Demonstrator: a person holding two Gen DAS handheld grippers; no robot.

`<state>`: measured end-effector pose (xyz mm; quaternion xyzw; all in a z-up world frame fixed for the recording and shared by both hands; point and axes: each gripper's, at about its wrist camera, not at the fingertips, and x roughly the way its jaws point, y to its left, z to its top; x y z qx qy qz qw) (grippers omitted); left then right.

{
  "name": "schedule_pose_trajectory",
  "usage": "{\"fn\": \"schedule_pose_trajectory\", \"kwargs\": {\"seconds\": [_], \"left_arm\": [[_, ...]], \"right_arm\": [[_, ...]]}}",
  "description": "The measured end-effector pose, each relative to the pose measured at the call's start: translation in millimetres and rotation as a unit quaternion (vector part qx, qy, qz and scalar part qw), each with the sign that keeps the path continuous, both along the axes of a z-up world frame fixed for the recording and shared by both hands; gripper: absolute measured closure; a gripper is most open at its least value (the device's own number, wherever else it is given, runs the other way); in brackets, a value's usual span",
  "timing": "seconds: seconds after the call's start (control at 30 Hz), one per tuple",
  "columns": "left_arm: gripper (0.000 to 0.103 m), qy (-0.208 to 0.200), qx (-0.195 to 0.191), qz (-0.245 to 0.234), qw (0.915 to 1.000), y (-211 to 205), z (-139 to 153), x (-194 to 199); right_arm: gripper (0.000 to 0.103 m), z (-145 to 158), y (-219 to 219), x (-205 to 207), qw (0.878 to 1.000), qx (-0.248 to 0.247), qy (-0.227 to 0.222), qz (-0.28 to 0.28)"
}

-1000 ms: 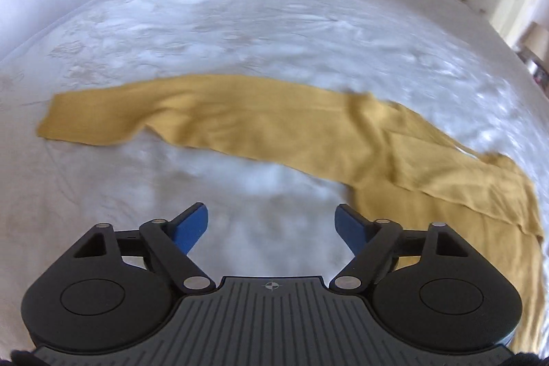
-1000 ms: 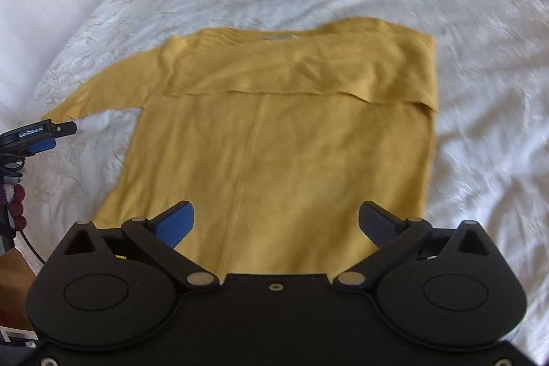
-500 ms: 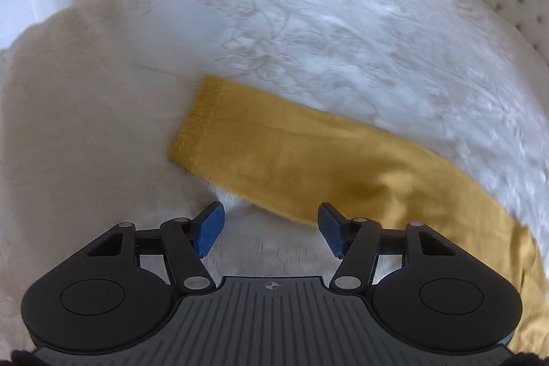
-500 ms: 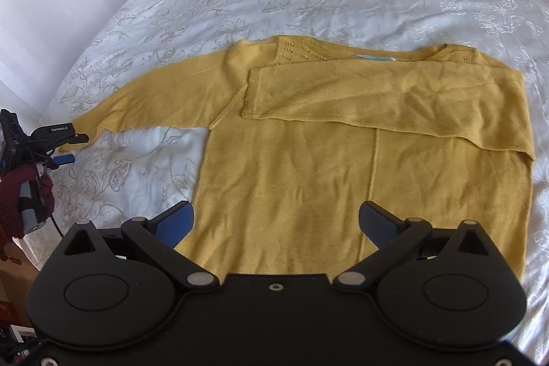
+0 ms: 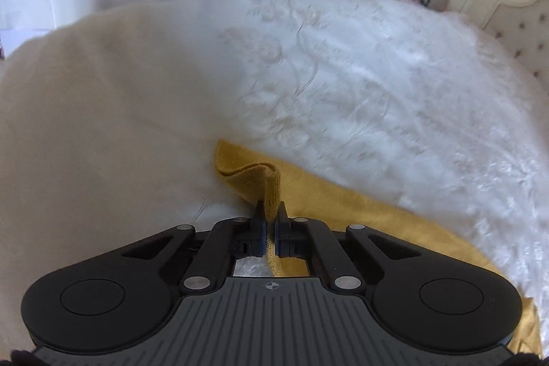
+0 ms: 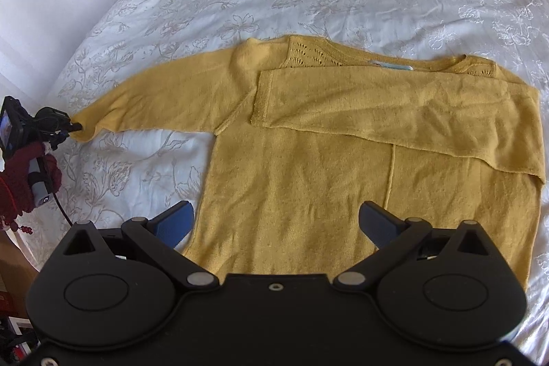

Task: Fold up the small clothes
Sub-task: 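Grasp the other sleeve cuff with the left gripper and lift it, then lay the held sleeve across the sweater body and open the left gripper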

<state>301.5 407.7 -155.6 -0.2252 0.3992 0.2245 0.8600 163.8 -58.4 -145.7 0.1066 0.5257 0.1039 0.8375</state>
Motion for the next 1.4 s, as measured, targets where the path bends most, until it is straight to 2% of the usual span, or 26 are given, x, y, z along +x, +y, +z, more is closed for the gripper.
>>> {"fn": "schedule_pose_trajectory", "kwargs": {"seconds": [0.13, 0.23, 0.4, 0.53, 0.7, 0.87, 1.07, 1.13, 1.2, 1.27, 1.33, 1.4], "left_arm": [[0.099, -0.045, 0.027, -0.047, 0.9975, -24.3, 40.3, -3.0], [0.099, -0.088, 0.050, -0.097, 0.9901, -57.9, 76.2, -5.3], [0.099, -0.160, 0.067, -0.189, 0.9665, -141.8, 132.3, -6.8], [0.099, -0.200, 0.041, -0.251, 0.9462, -219.3, 156.1, -3.1], [0.099, -0.211, -0.003, -0.314, 0.9257, -316.1, 146.9, 2.9], [0.099, -0.180, -0.043, -0.375, 0.9082, -407.9, 111.0, 5.4], [0.093, -0.127, -0.056, -0.434, 0.8901, -476.1, 70.3, 1.5], [0.091, -0.117, -0.044, -0.454, 0.8823, -486.0, 66.7, -6.3], [0.070, -0.111, -0.025, -0.468, 0.8762, -487.0, 64.6, -14.0], [0.067, -0.106, 0.002, -0.480, 0.8709, -479.3, 60.2, -22.5], [0.066, -0.085, 0.042, -0.481, 0.8717, -472.6, 52.8, -30.2], [0.066, -0.057, 0.072, -0.473, 0.8762, -457.2, 39.3, -31.3]], "right_arm": [[0.001, -7.6, -8.2, -3.3, 1.000, 0.012, 0.009, 0.000], [0.001, -14.2, -17.3, -8.3, 1.000, 0.018, 0.015, 0.003], [0.001, -22.4, -42.5, -17.7, 0.999, 0.036, 0.019, -0.005], [0.001, -25.6, -68.4, -25.9, 0.999, 0.045, 0.016, -0.014], [0.001, -27.1, -107.5, -34.1, 0.998, 0.054, 0.009, -0.037], [0.001, -27.5, -144.6, -41.6, 0.996, 0.057, 0.002, -0.066], [0.001, -28.9, -174.6, -48.1, 0.994, 0.059, -0.002, -0.094], [0.001, -28.8, -180.6, -48.4, 0.993, 0.059, -0.005, -0.098], [0.001, -28.7, -184.8, -46.0, 0.993, 0.058, -0.008, -0.100], [0.001, -27.5, -188.4, -42.0, 0.993, 0.060, -0.014, -0.103], [0.001, -25.2, -191.3, -35.2, 0.993, 0.062, -0.025, -0.102], [0.001, -22.6, -192.3, -24.7, 0.993, 0.062, -0.033, -0.097]]}}
